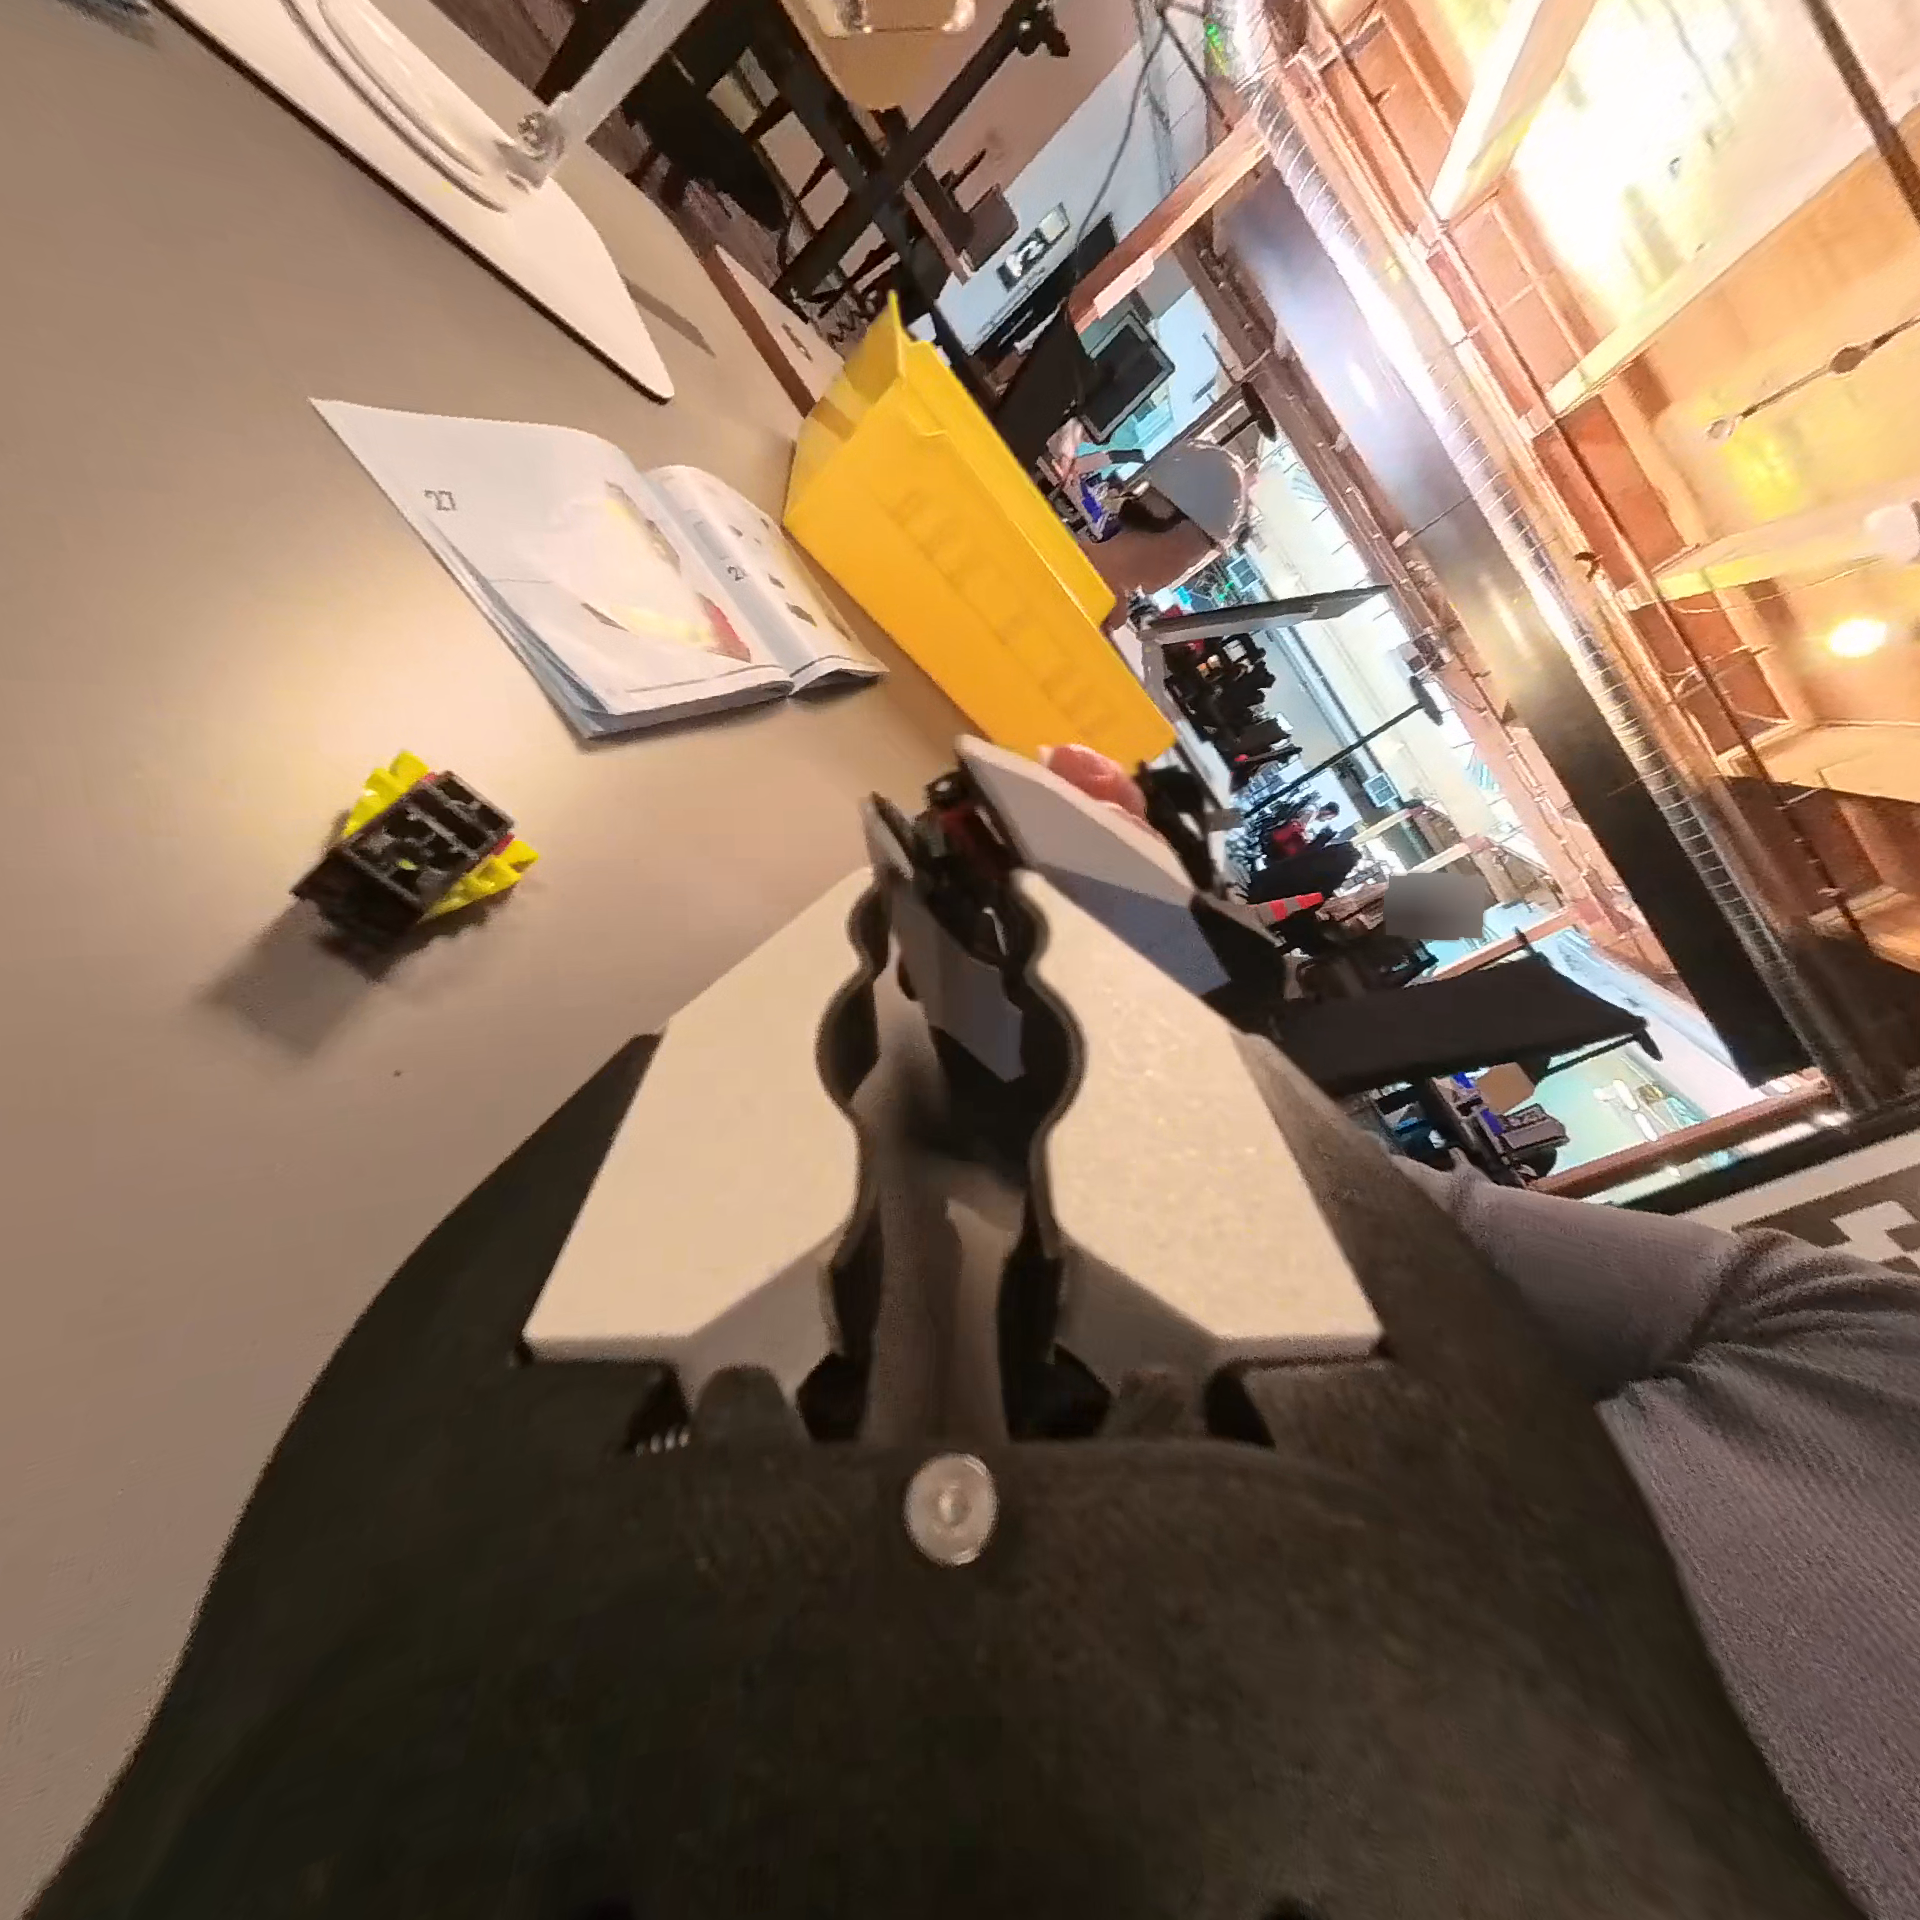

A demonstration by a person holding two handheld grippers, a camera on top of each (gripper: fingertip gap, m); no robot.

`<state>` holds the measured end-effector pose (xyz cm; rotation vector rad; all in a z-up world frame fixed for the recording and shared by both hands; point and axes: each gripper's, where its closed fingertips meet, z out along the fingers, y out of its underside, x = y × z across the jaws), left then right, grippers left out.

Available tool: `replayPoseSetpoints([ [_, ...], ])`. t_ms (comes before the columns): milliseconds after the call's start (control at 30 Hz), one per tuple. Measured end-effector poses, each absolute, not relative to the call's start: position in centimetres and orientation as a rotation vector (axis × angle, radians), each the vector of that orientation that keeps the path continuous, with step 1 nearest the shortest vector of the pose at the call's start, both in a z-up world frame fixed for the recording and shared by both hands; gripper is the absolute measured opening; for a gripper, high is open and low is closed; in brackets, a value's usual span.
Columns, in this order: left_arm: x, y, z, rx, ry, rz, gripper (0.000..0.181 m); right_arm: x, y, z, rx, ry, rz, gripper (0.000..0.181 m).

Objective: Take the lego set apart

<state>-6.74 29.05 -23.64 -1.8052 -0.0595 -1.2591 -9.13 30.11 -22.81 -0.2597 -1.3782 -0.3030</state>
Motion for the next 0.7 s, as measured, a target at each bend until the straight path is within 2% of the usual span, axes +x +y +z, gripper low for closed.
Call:
replayPoseSetpoints([
  [100, -6.8, 29.2, -23.8, -1.806, -0.043, -1.265, 0.014, -9.1, 30.2, -22.8, -0.229, -1.378, -0.351, 0.013],
  [133, -7.0, 29.2, -23.6, -1.794, -0.022, -1.241, 0.005, -9.1, 30.2, -22.9, -0.238, -1.382, -0.327, 0.022],
  [200, -7.6, 29.3, -24.0, -1.83, 0.027, -1.101, 0.002, -9.3, 30.2, -23.5, -0.339, -1.436, -0.158, 0.026],
  [267, -8.3, 29.5, -24.8, -1.909, 0.097, -0.927, 0.003, -9.2, 30.7, -24.4, -0.481, -1.513, -0.027, 0.038],
  [300, -8.5, 29.6, -25.2, -1.943, 0.128, -0.868, 0.003, -9.2, 30.9, -24.7, -0.515, -1.536, 0.003, 0.038],
  [400, -8.5, 29.5, -25.8, -2.003, 0.197, -0.779, 0.003, -9.1, 30.6, -26.0, -0.514, -1.616, 0.011, 0.022],
  [700, -9.0, 29.2, -26.5, -2.062, 0.28, -0.688, 0.003, -9.5, 30.2, -26.7, -0.524, -1.659, 0.005, 0.022],
])
